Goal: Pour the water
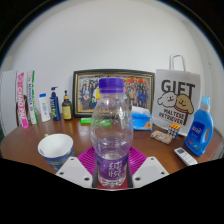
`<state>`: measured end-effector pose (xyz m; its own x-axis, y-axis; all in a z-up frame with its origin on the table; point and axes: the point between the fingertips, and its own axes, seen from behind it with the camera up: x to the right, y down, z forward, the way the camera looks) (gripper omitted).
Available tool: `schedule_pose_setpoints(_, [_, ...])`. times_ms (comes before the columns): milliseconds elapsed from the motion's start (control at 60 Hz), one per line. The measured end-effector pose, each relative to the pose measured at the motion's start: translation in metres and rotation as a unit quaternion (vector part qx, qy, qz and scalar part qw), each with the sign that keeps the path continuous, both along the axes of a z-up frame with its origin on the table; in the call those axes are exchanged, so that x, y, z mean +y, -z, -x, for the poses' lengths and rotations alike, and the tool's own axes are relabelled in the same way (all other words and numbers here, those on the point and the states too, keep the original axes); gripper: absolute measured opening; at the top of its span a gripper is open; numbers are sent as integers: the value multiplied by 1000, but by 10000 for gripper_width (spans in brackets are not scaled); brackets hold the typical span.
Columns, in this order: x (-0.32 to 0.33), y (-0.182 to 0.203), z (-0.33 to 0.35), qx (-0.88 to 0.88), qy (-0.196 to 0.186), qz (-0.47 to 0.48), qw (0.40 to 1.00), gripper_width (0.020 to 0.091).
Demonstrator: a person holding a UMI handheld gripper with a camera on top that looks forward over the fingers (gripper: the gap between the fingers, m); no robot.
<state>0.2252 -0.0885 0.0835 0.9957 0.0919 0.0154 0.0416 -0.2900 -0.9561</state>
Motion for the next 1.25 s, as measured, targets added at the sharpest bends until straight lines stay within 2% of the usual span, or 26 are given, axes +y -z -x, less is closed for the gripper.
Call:
schedule_pose_setpoints(150, [-2, 4, -2, 9, 11, 19, 1000, 522])
schedule_pose_setpoints(183, [-5, 9, -4, 10, 16, 37, 999, 602])
schedule_pose_setpoints(233, [-12, 11, -6, 11, 26, 57, 998, 788])
schedule_pose_setpoints(267, [-19, 10, -7, 9, 31, 69, 997, 866])
schedule_pose_setpoints(317, [-32, 7, -7, 3, 41, 90, 995, 846])
schedule_pose_setpoints(433, [-71, -11, 1, -15, 65, 129, 989, 854])
schedule_pose_setpoints(817, [-202, -85, 76, -40, 98, 165, 981, 855])
schedule_pose_setpoints(983, [-222, -102, 96, -43, 82, 153, 984, 858])
schedule_pose_setpoints(1250, [-229, -111, 94, -63, 84, 145, 984, 858])
